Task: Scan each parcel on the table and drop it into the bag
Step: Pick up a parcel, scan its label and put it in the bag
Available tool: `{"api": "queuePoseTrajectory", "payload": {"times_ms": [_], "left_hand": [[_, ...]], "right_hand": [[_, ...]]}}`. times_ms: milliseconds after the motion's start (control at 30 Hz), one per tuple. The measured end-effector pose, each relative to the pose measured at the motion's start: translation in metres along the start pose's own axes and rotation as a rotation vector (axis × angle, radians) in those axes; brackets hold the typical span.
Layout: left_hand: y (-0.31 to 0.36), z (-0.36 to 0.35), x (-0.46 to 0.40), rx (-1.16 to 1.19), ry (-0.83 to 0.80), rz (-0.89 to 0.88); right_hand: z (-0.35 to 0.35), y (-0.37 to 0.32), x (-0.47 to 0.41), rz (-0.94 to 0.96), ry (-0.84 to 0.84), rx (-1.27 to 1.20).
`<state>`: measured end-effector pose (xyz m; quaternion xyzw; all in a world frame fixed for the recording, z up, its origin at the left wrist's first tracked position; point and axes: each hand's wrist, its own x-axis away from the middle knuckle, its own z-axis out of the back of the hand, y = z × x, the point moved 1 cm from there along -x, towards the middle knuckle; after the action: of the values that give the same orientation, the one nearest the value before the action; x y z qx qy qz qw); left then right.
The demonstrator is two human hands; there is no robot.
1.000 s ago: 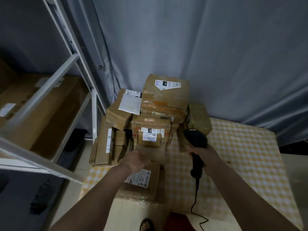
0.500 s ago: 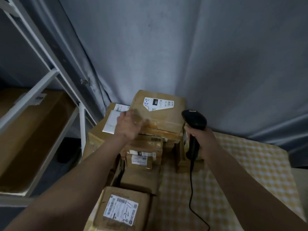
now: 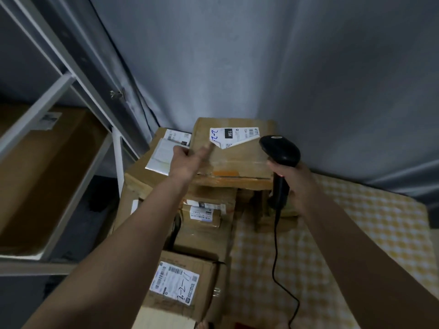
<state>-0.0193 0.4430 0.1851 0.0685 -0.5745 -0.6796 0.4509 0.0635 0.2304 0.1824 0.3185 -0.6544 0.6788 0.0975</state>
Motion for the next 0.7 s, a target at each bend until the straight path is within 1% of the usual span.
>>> {"api": "queuePoseTrajectory", "payload": {"times_ms": [100,200,300,400,533,633,700], "left_hand": [[-0.019,0.011,0.029,0.094,0.019,0.048],[-0.043,0.024,0.06,0.246,0.033,0.089],[-0.081,0.036,0.091,0.311,0.021,0.154],[-0.123,0.046,0.134,0.331,0.034,0.237],[-0.173,0.058,0.191,0.42,0.067,0.309],[-0.211,0.063,0.221,0.498,0.115,0.41],[-0.231,0.065,0.235,0.513,0.134,0.474]], "right_hand": [[0.003,0.002,0.014,0.057,0.012,0.007],[-0.003,0.002,0.041,0.135,0.044,0.02],[-0.006,0.009,0.068,0.209,0.053,0.044],[-0.017,0.023,0.097,0.266,0.016,0.11],[-0.042,0.054,0.117,0.224,-0.033,0.178],[-0.064,0.084,0.12,0.128,-0.12,0.273],[-0.078,0.105,0.118,0.114,-0.182,0.317]]}}
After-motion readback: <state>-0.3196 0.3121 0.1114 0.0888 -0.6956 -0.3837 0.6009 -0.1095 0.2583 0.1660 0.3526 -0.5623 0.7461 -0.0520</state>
